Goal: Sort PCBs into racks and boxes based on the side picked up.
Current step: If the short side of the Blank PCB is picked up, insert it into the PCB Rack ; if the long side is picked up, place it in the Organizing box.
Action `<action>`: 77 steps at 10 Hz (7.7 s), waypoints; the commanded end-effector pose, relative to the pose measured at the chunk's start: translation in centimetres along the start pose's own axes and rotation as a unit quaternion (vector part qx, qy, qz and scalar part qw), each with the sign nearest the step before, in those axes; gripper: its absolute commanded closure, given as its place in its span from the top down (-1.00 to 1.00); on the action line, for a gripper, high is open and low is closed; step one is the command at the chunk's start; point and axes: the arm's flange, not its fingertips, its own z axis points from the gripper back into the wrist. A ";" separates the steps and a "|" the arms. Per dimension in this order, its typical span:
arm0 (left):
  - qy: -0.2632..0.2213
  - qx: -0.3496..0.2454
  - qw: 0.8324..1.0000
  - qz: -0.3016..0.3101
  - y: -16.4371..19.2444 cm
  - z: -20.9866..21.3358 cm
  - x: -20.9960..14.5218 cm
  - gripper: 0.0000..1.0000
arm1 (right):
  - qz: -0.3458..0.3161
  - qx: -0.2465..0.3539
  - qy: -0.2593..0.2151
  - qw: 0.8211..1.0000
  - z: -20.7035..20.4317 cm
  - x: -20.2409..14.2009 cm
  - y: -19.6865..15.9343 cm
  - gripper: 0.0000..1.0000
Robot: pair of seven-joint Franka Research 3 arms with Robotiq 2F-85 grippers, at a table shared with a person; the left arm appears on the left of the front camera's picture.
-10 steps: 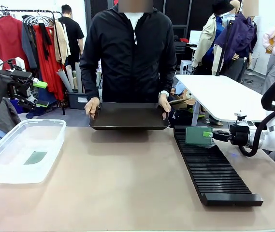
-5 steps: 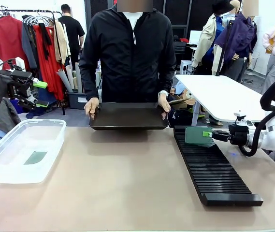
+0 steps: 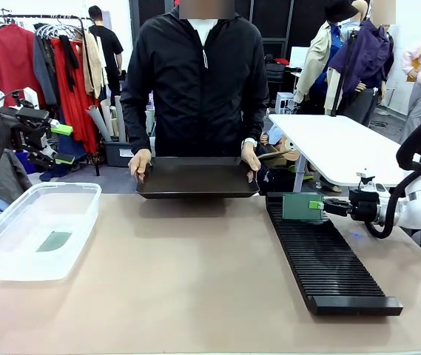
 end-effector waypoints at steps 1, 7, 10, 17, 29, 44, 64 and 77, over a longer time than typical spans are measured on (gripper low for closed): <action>0.002 0.003 1.000 0.001 -0.1 0.1 0.0 1.00 | 0.018 0.008 0.010 1.000 0.1 0.0 0.2 -1.00; 0.002 0.003 1.000 0.001 -0.1 0.1 0.0 1.00 | 0.026 0.017 0.019 0.999 0.0 -0.4 0.0 -1.00; 0.002 0.003 1.000 0.001 -0.1 0.1 0.0 1.00 | 0.030 0.012 0.028 0.999 -0.2 -0.4 -0.1 -1.00; 0.002 0.003 1.000 0.001 -0.1 0.1 0.0 1.00 | 0.031 0.021 0.052 0.998 -1.1 -0.3 -1.0 -1.00; 0.002 0.003 1.000 0.001 -0.1 0.1 0.0 1.00 | 0.041 0.031 0.049 0.997 0.0 -0.8 -3.1 -1.00; 0.002 0.003 1.000 0.001 -0.1 0.1 0.0 1.00 | 0.115 0.006 0.045 0.992 -0.3 -0.2 -3.0 -1.00; 0.002 0.003 1.000 0.001 -0.1 0.1 0.0 1.00 | 0.102 0.018 0.047 0.993 0.9 0.6 -2.8 1.00; 0.002 0.003 1.000 0.001 -0.1 0.1 0.0 1.00 | 0.102 0.018 0.047 0.993 0.9 0.6 -2.8 1.00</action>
